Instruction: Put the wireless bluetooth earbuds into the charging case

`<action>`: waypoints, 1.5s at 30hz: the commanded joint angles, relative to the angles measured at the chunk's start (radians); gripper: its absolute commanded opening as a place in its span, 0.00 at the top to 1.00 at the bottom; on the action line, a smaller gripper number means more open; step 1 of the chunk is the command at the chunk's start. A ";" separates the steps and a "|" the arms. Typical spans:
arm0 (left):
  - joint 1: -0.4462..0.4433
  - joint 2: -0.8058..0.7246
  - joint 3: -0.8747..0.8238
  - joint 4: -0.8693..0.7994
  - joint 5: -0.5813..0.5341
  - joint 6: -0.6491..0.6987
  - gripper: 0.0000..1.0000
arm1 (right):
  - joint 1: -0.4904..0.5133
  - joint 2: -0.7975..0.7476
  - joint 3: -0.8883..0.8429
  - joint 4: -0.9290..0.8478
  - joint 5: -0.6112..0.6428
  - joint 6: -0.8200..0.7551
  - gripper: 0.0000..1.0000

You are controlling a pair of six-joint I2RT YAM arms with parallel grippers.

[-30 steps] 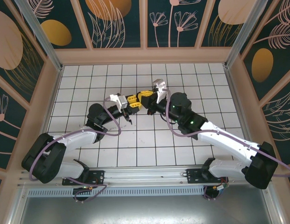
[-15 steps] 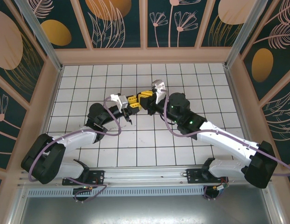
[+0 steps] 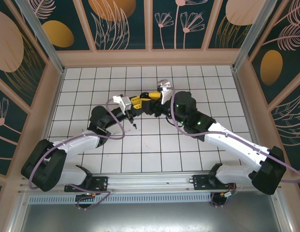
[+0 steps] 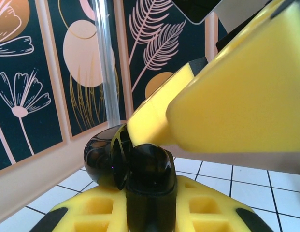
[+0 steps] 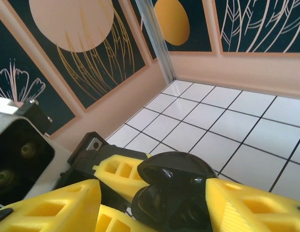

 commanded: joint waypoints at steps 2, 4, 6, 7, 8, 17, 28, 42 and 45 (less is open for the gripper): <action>-0.002 -0.002 0.022 0.077 0.021 0.002 1.00 | -0.044 0.009 0.086 -0.021 -0.026 0.055 0.30; -0.002 0.005 0.017 0.087 0.018 0.001 1.00 | -0.051 0.009 0.104 -0.025 -0.039 0.065 0.23; -0.002 0.010 0.015 0.094 0.016 -0.002 1.00 | -0.057 0.009 0.119 -0.027 -0.046 0.071 0.19; -0.002 0.013 0.015 0.094 0.016 -0.001 1.00 | -0.059 0.009 0.127 -0.027 -0.048 0.071 0.18; -0.002 0.013 0.014 0.093 0.013 -0.001 1.00 | -0.062 0.011 0.134 -0.031 -0.050 0.072 0.18; -0.002 -0.002 0.002 0.059 -0.035 0.054 1.00 | -0.069 -0.011 0.150 -0.082 -0.036 0.138 0.30; -0.002 -0.029 -0.006 -0.002 -0.092 0.128 1.00 | -0.069 0.002 0.141 -0.152 -0.087 0.182 0.89; -0.002 -0.028 0.009 -0.028 -0.037 0.141 1.00 | -0.069 0.100 0.179 -0.160 -0.133 0.163 0.97; -0.002 -0.033 0.009 -0.037 -0.025 0.150 1.00 | -0.070 0.107 0.185 -0.173 -0.138 0.156 0.98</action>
